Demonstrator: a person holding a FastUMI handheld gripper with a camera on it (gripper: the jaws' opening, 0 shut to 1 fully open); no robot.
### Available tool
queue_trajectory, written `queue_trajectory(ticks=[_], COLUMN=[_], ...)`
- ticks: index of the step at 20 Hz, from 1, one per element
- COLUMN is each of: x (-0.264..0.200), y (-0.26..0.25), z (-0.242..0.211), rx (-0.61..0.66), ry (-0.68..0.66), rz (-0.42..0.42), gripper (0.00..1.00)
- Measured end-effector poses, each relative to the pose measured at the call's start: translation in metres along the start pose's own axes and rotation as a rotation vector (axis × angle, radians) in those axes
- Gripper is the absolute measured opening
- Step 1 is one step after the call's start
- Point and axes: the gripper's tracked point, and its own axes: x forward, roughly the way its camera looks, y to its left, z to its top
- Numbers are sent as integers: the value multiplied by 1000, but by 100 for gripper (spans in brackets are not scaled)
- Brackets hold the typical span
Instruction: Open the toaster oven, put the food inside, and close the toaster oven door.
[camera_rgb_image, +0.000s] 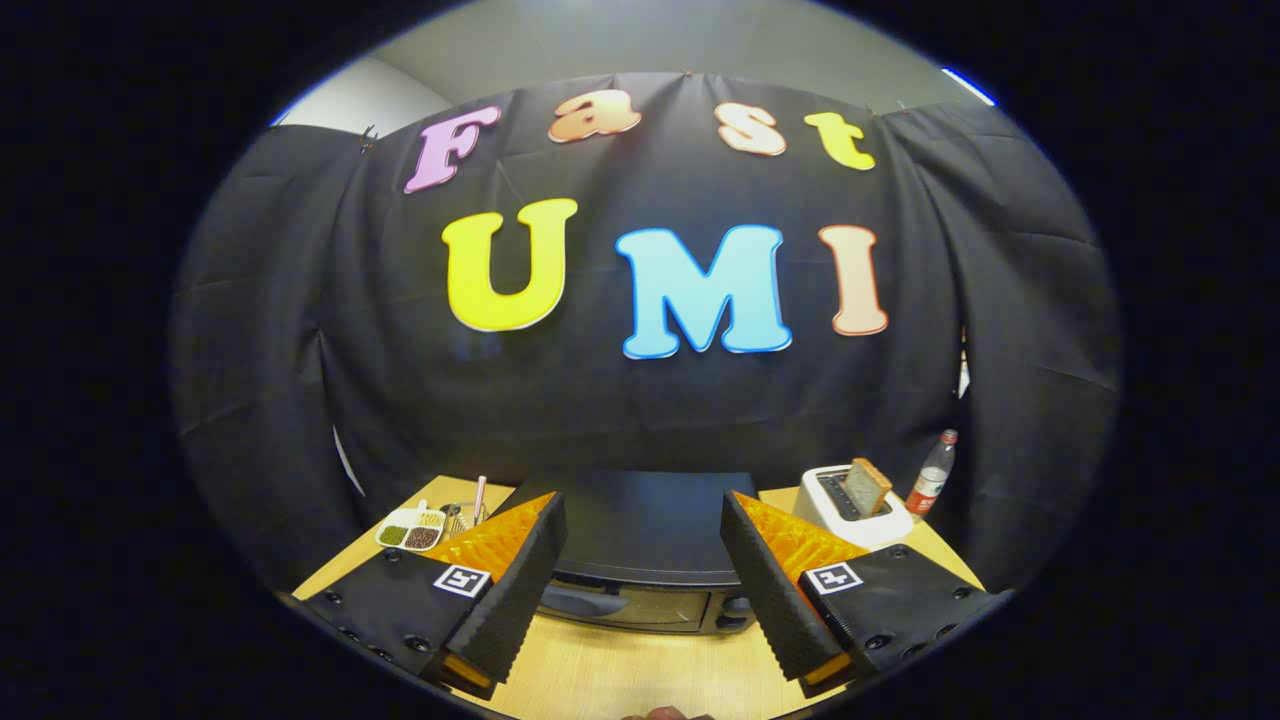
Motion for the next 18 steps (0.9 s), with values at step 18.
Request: queue_trajectory(ticks=[18], x=[-103], y=[-73], z=[11], rx=[52], ry=[-97], rz=[-82], gripper=[98])
